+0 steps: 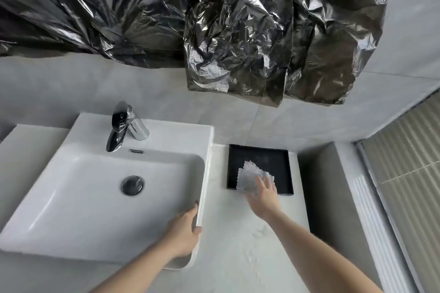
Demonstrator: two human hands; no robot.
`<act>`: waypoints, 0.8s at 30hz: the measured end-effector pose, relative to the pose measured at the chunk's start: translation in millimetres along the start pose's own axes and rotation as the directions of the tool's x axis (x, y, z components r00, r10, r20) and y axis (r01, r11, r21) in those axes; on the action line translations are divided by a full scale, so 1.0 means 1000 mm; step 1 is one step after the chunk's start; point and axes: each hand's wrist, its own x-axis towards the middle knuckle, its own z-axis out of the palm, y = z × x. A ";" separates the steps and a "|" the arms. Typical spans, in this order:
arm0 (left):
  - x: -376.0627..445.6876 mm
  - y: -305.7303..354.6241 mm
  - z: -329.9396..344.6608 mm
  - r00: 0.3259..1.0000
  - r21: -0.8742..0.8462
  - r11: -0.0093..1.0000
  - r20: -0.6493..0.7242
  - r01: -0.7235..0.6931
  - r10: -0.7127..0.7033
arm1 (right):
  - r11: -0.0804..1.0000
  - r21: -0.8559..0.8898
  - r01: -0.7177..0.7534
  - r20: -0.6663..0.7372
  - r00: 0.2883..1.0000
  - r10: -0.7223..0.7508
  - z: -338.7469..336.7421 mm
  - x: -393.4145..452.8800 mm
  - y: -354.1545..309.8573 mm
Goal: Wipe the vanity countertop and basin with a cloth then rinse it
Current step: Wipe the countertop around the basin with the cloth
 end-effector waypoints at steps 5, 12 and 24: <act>0.008 0.000 0.007 0.995 -0.021 0.997 -0.051 0.081 -0.082 | 0.959 -0.278 0.043 0.076 0.997 -0.023 0.012 0.025 -0.005; 0.004 0.007 0.007 0.995 0.001 0.996 -0.046 0.090 -0.090 | 0.991 -0.087 0.098 -0.011 0.995 -0.100 -0.012 0.010 0.005; -0.082 -0.021 0.032 0.913 0.072 0.971 -0.330 -0.229 0.239 | 0.760 0.645 -0.084 -0.174 0.952 0.253 -0.043 -0.146 0.032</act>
